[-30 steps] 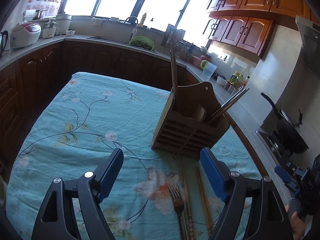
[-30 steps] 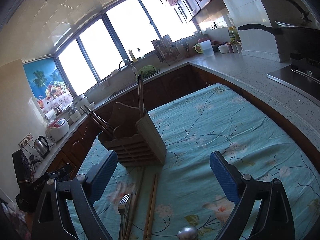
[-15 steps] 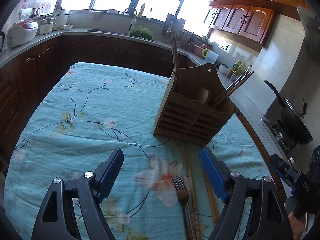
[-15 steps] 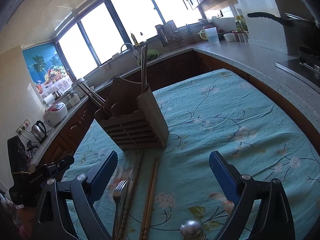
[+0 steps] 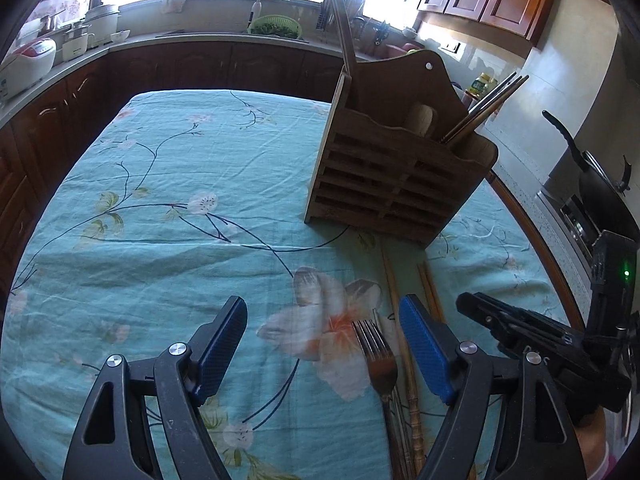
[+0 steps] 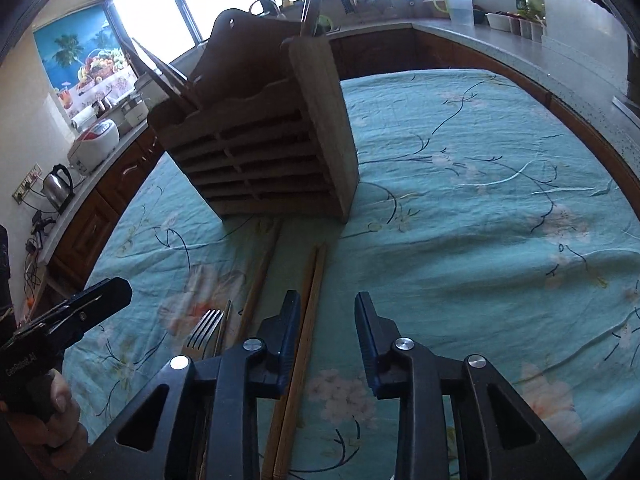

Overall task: Organize utensils
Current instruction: 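Move both open tools back down to the loose wooden chopsticks, then close the right tool on a wooden chopstick while the left tool grasps another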

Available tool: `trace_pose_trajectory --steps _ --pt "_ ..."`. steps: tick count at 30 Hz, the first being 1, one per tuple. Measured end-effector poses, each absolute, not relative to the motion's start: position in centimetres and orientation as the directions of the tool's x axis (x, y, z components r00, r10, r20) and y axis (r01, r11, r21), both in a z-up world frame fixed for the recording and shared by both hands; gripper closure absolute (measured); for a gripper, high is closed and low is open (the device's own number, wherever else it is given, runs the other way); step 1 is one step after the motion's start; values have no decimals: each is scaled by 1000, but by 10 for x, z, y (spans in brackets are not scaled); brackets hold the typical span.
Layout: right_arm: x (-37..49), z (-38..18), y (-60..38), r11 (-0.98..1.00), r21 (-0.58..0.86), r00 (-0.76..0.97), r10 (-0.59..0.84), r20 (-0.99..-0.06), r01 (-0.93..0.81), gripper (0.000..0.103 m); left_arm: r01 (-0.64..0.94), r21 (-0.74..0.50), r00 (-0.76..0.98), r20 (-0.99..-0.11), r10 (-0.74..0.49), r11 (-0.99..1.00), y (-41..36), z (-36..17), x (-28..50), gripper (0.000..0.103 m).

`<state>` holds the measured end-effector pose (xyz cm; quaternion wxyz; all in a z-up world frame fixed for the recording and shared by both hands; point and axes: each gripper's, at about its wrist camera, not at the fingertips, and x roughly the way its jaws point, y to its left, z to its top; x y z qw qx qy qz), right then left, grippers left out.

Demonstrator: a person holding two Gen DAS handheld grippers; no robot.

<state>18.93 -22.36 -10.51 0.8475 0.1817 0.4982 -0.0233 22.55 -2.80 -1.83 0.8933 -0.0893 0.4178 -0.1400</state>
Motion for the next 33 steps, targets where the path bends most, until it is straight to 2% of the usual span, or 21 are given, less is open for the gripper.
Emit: trace_pose_trajectory --steps 5,10,17,20,24,27,29,30,31,33 --pt "201 -119 -215 958 216 449 110 -887 191 88 201 -252 580 -749 -322 947 -42 -28 238 26" --pt "189 -114 -225 965 179 433 81 -898 191 89 249 -215 555 -767 -321 944 -67 -32 257 27" --pt "164 -109 -268 944 188 424 58 -904 272 89 322 -141 519 -801 -299 936 -113 -45 295 43" --pt "164 -108 -281 923 230 437 77 -896 309 84 320 -95 503 -826 -254 943 -130 -57 313 47" --pt "175 -112 -287 914 240 442 76 -894 327 83 310 -7 506 -846 -171 951 -147 -68 330 54" --pt "183 -114 -282 929 208 441 54 -896 308 83 329 2 508 -843 -176 944 -155 -68 332 66" --pt "188 -115 -276 934 193 444 41 -895 301 82 353 5 507 -842 -187 935 -161 -69 331 83" --pt "191 -118 -270 940 175 444 28 -896 294 82 365 7 506 -841 -192 931 -165 -70 331 87" --pt "192 -119 -267 944 156 442 13 -897 289 84 374 9 506 -840 -196 928 -167 -71 331 93" --pt "192 -119 -265 948 131 441 -11 -898 291 92 375 2 504 -840 -202 927 -169 -72 333 96"
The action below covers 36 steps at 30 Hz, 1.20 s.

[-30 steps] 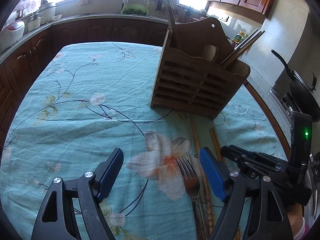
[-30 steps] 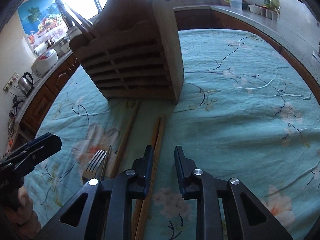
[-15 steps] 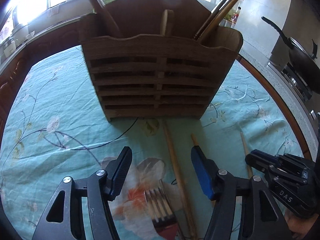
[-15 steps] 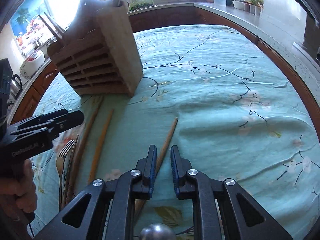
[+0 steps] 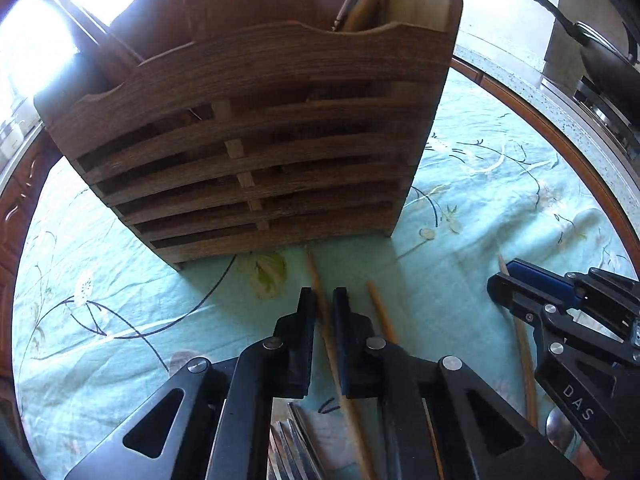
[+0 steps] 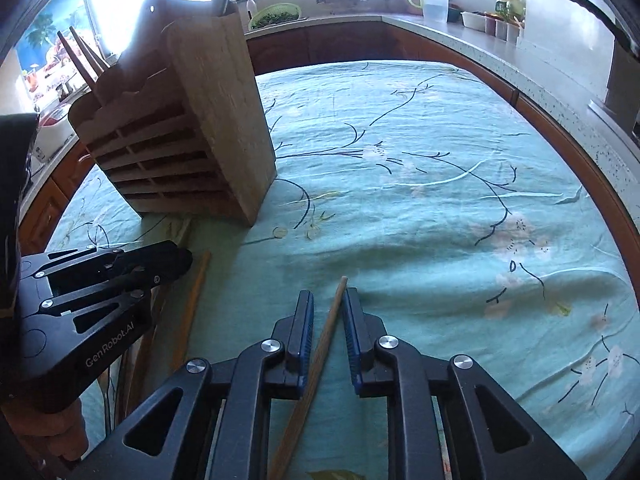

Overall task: Organize utensils
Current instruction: 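Close the right tool on a wooden chopstick while the left tool grasps another, then lift both held wooden chopsticks and lower them into the wooden holder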

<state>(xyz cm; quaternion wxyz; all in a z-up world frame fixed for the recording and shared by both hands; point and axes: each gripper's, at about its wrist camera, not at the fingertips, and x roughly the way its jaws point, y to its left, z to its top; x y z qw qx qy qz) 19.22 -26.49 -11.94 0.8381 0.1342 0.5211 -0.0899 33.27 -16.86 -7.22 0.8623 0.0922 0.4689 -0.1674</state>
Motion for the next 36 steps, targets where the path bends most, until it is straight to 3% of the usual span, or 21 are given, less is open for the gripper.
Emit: trace_pose_trajectory --steps 5,11,25,36 --pt "185 -114 -276 910 260 472 84 -877 322 96 351 -136 474 -827 -301 926 -147 -67 330 97" --pt "171 -80 -277 892 338 561 122 -819 299 97 338 -308 502 -740 -448 889 -112 -34 310 98" --pt "145 34 -264 911 360 749 92 -656 203 98 404 -380 633 -541 -555 832 -24 50 211 99" --pt "140 79 -260 924 340 822 53 -567 175 98 413 -398 698 -440 -565 819 17 67 174 99"
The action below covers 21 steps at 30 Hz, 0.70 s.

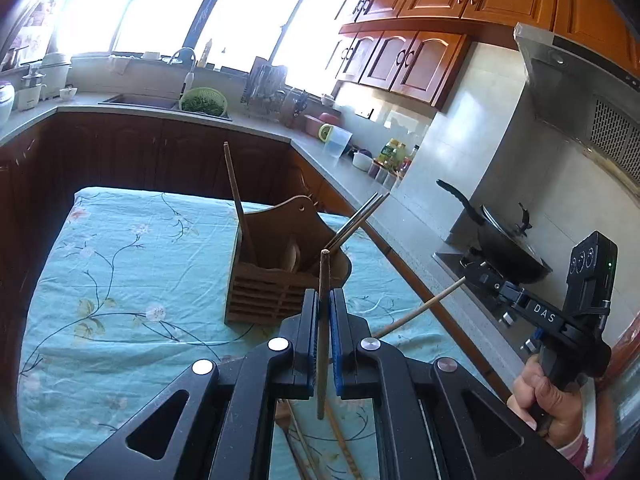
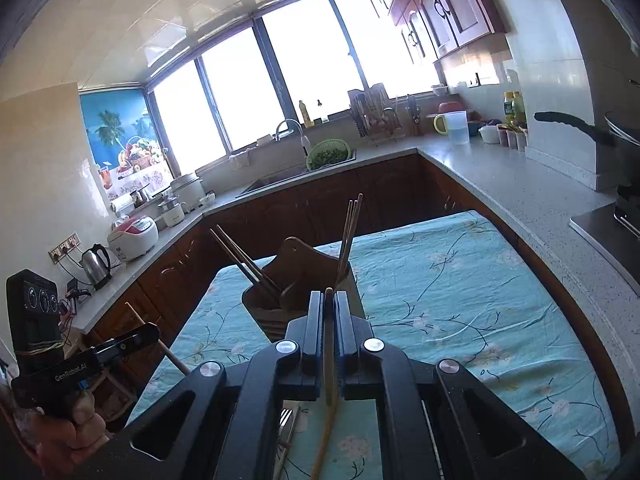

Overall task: Organize utensils
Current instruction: 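Lift both held wooden chopsticks and lower them into the wooden holder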

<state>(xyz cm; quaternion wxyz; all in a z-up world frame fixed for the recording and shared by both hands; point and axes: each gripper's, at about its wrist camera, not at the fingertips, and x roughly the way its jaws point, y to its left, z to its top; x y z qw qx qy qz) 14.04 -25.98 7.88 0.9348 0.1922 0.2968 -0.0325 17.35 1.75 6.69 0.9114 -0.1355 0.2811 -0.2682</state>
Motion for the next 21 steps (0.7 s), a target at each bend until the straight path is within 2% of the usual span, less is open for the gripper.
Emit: trace_pose_trajectory --steps 21 --pt "146 90 -262 924 345 845 50 -532 163 98 372 -400 754 -396 -524 838 28 79 186 99"
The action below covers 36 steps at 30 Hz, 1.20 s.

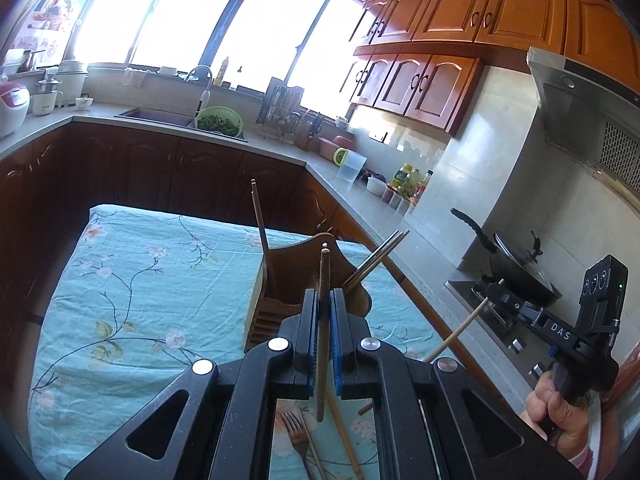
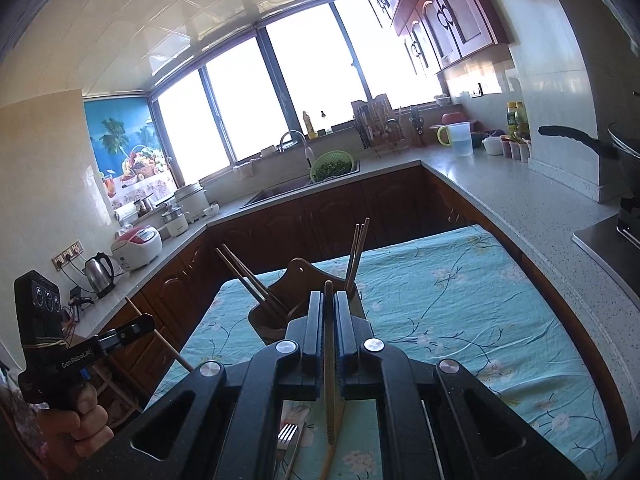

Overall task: Organize utensils
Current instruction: 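Lift both held wooden chopsticks and lower them into the wooden holder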

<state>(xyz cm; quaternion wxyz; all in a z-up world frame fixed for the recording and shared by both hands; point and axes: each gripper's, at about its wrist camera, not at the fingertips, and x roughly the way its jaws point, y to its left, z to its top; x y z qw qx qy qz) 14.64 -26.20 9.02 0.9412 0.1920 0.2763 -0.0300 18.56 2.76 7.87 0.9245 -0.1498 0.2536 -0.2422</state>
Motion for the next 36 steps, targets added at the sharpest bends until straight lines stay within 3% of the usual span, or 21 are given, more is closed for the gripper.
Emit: trace_pose_trajectory --steps 18,28,36 --pt "206 145 -277 929 338 929 -13 -370 148 98 337 -353 870 -238 -432 873 31 127 235 99" --pt "233 113 -288 920 324 931 -100 -351 221 98 255 -383 878 -293 -378 888 10 80 287 99" --pt "232 111 -302 893 391 940 -87 -331 221 98 229 -405 850 -360 -385 885 0 58 314 99"
